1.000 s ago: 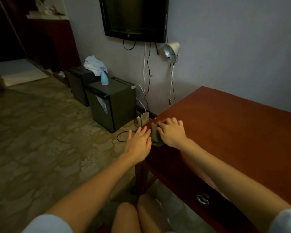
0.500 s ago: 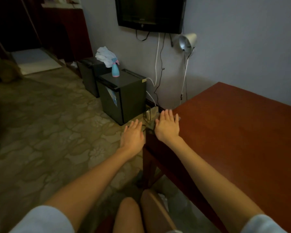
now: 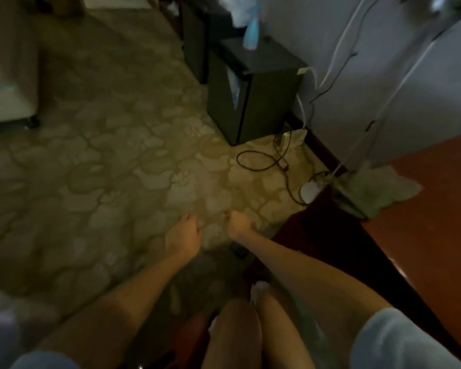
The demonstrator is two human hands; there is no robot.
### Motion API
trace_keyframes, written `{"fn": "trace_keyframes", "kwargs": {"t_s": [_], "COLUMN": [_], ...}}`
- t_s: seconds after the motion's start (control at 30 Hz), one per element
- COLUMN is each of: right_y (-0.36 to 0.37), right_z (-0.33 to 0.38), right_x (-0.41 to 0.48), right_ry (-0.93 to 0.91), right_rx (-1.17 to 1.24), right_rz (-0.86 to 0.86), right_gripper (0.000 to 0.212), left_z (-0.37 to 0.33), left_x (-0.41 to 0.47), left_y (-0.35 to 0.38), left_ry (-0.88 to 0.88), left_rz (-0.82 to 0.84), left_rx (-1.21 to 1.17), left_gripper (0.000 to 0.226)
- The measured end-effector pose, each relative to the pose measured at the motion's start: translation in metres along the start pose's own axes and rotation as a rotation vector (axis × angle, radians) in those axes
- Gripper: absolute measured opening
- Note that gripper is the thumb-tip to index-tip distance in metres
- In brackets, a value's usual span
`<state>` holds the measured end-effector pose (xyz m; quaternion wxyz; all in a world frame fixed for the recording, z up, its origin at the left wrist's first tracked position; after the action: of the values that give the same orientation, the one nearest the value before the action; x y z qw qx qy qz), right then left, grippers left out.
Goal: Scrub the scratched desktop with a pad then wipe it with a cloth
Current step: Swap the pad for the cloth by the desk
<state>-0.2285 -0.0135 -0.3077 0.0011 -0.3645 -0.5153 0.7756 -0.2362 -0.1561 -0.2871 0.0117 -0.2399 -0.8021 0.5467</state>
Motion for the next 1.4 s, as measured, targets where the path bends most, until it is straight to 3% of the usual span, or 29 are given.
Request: {"fn": "trace_keyframes", "kwargs": {"t_s": [0.2, 0.43, 0.63, 0.77, 0.87, 0.97, 1.03, 1.13, 1.33, 1.4], "right_y": [0.099, 0.221, 0.279, 0.298, 0.335, 0.365, 0.337, 0.312, 0.241, 0.203], "right_z": [-0.047, -0.107, -0.160, -0.182, -0.198, -0.216, -0.187, -0.152, -0.055, -0.024], "right_x": [0.111, 0.227, 0.289, 0.315, 0.331, 0.346, 0.321, 0.302, 0.225, 0.181], "right_ry": [0.240, 0.484, 0.795, 0.894, 0.971, 0.948, 0.900, 0.833, 0.462, 0.309], "right_rx": [0.238, 0.354, 0.701, 0.820, 0.885, 0.883, 0.926, 1.051, 1.169, 1.173], "right_rz": [0.173, 0.120, 0.055, 0.012, 0.072, 0.130, 0.179, 0.227, 0.325, 0.321], "right_gripper": [0.040, 0.065, 0.090, 0.099, 0.100, 0.074, 0.051, 0.051, 0.035, 0.031], "left_z": [0.063, 0.106, 0.130, 0.134, 0.130, 0.129, 0.125, 0.123, 0.127, 0.131], "left_x": [0.048, 0.107, 0.126, 0.133, 0.131, 0.131, 0.129, 0.127, 0.109, 0.103], "left_y": [0.108, 0.239, 0.297, 0.320, 0.331, 0.331, 0.327, 0.308, 0.242, 0.225], "left_ry": [-0.135, -0.081, -0.013, -0.012, -0.018, 0.041, 0.070, 0.050, -0.244, -0.400], "left_rz": [0.067, 0.154, 0.138, 0.181, 0.191, 0.097, 0.140, 0.145, 0.114, 0.058], "left_rx": [-0.076, -0.101, -0.127, -0.091, -0.139, -0.134, -0.129, -0.191, -0.565, -0.810], "left_gripper": [0.051, 0.073, 0.075, 0.078, 0.074, 0.069, 0.070, 0.069, 0.060, 0.058]}}
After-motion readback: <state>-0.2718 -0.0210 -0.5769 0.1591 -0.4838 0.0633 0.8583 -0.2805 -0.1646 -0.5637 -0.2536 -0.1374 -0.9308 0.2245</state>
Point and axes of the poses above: each hand's wrist, its own x-axis towards the middle knuckle, its own y-axis out of the palm, z = x × y, the point moved 7 cm from there along x, towards the middle knuckle, and after that the axes turned 10 degrees about y, right-handed, at the moved point
